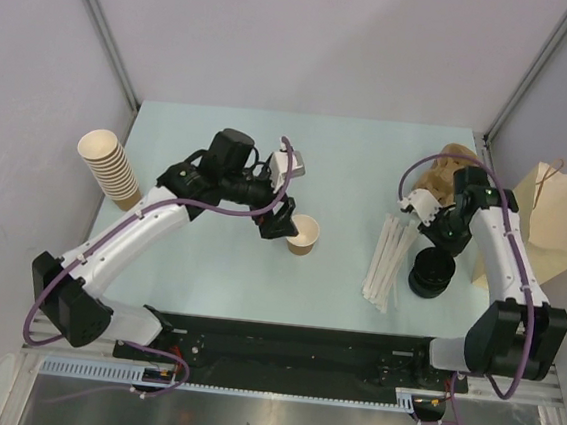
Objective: Pack the takeout coffee
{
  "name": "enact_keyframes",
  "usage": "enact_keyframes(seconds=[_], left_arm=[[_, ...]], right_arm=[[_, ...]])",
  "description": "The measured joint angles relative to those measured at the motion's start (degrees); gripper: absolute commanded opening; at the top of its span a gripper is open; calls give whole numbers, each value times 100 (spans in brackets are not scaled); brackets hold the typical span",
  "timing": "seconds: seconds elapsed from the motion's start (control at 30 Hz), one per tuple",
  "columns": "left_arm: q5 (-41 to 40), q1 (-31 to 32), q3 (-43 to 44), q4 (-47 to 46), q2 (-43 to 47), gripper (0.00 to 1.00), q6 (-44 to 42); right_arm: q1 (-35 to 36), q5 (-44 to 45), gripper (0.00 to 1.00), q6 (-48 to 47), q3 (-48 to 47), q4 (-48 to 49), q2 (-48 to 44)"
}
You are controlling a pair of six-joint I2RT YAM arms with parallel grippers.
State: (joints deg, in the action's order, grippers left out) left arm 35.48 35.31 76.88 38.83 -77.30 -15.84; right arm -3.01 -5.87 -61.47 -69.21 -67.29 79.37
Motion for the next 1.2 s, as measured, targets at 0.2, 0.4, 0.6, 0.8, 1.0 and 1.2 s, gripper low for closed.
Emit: enact_keyframes(seconds=[0.2,0.4,0.6,0.8,1.0,1.2], left_arm=[[-223,-20,-404,-579,509,100,-28],[-358,483,-1014,-1368,1147,99,-1095],[-844,1672,-1641,-1845,1281,97,-2461],[-1209,1982,-1707,-2413,1231,95,-3145],[-1327,2590,-1886,-2505,1158,84,-3921],[-1279,2658,-1886,-2186,1005,63,-4478]], right_arm=[[931,-216,0,439,-92,11,-496],[1543,-807,0,1178,-522,22,-446],[1829,-2271,0,2033,-949,33,-96],[2083,-3609,0,2697,-957,50,369],[2645,-4505,0,3056,-957,70,909],[2935,-5106,0,3296,-957,81,1064]])
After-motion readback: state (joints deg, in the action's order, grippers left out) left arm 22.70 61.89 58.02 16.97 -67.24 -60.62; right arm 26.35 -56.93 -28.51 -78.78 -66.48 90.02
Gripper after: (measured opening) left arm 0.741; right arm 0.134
